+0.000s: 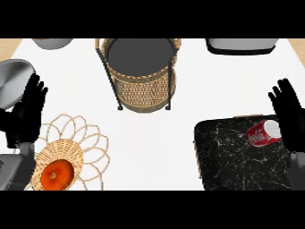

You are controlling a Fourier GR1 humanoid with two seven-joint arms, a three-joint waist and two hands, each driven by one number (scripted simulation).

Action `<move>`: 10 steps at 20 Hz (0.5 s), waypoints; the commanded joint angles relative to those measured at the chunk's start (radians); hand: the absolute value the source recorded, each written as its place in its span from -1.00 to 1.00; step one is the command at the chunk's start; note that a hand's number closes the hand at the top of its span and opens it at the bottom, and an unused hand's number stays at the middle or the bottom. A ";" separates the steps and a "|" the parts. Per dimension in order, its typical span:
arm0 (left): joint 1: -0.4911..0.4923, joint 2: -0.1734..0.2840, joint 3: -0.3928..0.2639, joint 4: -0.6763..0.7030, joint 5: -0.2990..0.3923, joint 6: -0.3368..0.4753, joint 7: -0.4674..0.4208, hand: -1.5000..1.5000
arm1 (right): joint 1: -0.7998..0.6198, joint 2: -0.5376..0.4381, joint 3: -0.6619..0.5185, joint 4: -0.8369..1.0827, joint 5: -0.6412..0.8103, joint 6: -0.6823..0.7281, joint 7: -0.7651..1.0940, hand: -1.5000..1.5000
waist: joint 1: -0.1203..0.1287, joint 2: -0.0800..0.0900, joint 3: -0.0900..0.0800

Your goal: Pick the can from the tray and place it in the tiered basket

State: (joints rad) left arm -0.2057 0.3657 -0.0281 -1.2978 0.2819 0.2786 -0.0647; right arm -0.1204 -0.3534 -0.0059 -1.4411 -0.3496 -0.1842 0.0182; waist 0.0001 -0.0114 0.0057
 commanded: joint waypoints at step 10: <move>0.208 -0.063 -0.112 0.049 -0.069 0.024 0.039 0.00 | 0.112 -0.061 -0.450 -0.062 0.203 -0.695 0.056 -1.00 | -0.094 -0.005 -0.009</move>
State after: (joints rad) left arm -0.0497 0.3319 -0.1074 -1.2674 0.2236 0.2985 -0.0329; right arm -0.0296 -0.4848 -0.3148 -1.4854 -0.1511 -0.6425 0.0551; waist -0.0821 -0.0120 -0.0037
